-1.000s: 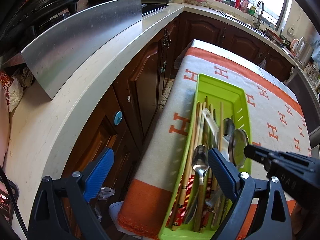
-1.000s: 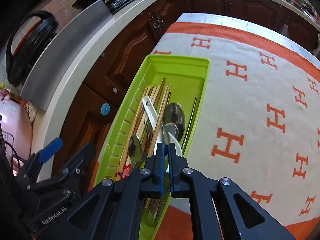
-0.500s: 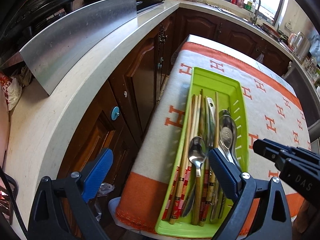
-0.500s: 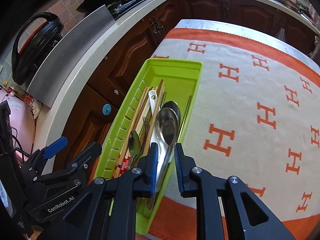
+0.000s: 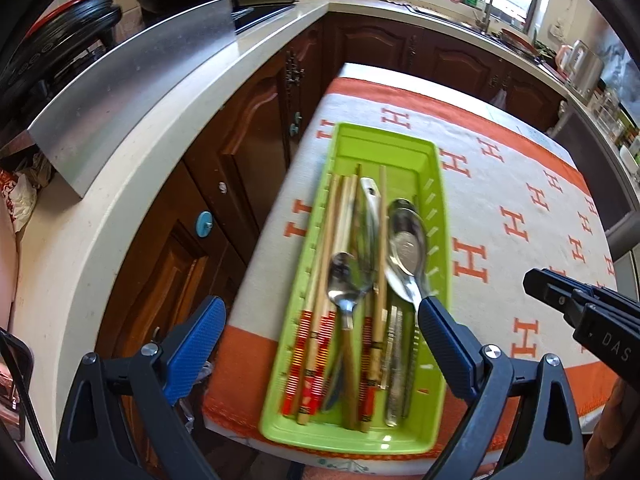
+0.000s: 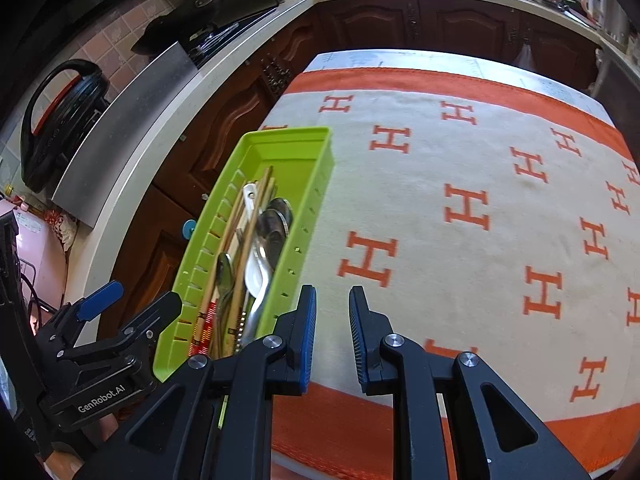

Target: Organize utensils

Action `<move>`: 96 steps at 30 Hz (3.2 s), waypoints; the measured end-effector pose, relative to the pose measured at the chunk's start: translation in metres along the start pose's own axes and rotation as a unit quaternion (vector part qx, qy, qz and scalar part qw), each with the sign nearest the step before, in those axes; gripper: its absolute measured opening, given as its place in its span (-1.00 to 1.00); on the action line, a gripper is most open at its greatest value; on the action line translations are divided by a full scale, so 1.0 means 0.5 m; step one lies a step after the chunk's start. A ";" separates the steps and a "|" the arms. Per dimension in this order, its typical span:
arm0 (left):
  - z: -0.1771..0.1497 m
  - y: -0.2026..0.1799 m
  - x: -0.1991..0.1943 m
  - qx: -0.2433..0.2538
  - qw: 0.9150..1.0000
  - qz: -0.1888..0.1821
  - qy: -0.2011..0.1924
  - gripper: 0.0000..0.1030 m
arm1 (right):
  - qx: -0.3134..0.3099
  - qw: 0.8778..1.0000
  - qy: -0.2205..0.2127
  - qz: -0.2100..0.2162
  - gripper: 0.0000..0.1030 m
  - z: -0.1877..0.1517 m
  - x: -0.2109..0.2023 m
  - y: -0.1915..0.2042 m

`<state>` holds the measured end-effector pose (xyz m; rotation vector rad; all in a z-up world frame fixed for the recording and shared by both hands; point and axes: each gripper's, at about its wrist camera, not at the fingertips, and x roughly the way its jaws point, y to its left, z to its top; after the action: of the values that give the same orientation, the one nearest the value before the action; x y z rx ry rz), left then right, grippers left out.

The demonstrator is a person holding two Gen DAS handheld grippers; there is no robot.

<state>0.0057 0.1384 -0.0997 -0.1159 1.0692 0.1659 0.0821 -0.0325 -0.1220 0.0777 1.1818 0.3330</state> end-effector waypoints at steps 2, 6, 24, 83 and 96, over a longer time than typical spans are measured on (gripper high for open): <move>-0.004 -0.021 -0.003 0.007 1.000 -0.011 0.001 0.87 | 0.006 1.000 -0.006 -0.003 -0.67 -0.010 -0.014 -0.022; -0.011 -0.065 -0.003 0.022 0.999 -0.030 0.011 0.94 | 0.019 1.000 -0.020 -0.013 -0.62 -0.032 -0.044 -0.071; -0.009 -0.249 -0.028 0.073 0.996 -0.052 -0.001 0.94 | 0.063 0.995 -0.066 -0.043 -0.54 -0.101 -0.156 -0.259; 0.024 -0.408 -0.089 0.103 0.992 -0.063 -0.046 0.98 | 0.072 0.987 -0.125 -0.066 -0.13 -0.093 -0.292 -0.334; 0.020 -0.402 -0.089 0.103 0.992 -0.061 -0.044 0.98 | 0.071 0.988 -0.124 -0.066 -0.13 -0.099 -0.283 -0.332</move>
<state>0.0319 -0.0605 -0.0530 0.0128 0.9820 -0.0502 0.0247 -0.2375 -0.0531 0.1591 0.9563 0.1179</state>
